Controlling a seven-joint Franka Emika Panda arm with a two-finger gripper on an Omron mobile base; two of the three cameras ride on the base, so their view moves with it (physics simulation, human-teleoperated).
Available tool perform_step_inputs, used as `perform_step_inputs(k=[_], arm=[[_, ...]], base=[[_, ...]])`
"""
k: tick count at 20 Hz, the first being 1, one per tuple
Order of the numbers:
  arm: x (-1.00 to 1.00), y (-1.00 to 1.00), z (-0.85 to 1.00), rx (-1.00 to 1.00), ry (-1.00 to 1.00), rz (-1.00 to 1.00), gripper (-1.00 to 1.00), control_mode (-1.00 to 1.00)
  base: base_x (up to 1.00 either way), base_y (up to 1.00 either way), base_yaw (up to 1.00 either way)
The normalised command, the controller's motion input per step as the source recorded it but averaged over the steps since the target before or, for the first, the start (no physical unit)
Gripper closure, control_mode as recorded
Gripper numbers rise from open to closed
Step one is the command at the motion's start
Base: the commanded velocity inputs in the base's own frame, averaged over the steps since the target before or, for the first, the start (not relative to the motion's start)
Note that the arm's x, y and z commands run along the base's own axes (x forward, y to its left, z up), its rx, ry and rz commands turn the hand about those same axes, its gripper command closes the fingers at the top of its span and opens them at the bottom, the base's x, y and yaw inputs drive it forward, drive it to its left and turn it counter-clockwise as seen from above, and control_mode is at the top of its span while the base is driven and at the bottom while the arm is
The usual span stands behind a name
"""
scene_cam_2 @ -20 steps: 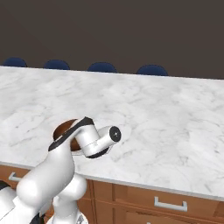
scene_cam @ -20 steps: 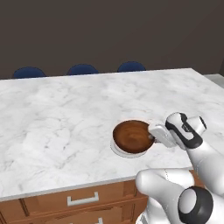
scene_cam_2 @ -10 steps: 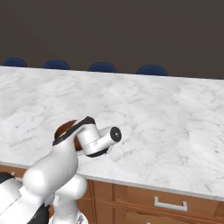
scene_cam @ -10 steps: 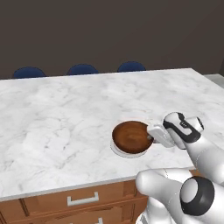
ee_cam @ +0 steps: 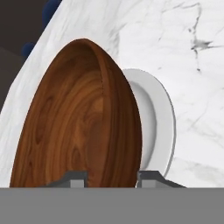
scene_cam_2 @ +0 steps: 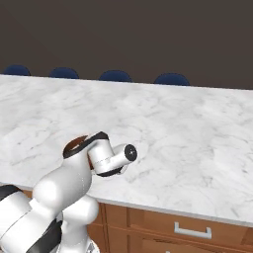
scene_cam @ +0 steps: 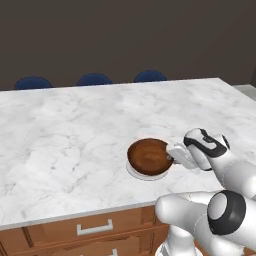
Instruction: Move the bowls from the cabinet to the plates on the dining table.
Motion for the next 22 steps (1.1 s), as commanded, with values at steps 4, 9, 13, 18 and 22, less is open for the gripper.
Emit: perform_step_inputs(k=[4,9,13,18,22], arm=[[0.11,0.00,-0.12,0.00,-0.01,0.00,1.00,-1.00],[0.03,0.00,-0.06,0.00,0.00,0.00,1.00,-1.00],[0.00,0.00,0.00,0.00,0.00,0.00,1.00,-1.00],[0.00,0.00,0.00,0.00,0.00,0.00,-1.00,-1.00],[0.00,0.00,0.15,0.00,0.00,0.00,-1.00,-1.00]], base=[[0.00,0.00,0.00],[0.00,0.00,0.00],[0.00,0.00,0.00],[0.00,0.00,0.00],[0.00,0.00,0.00]])
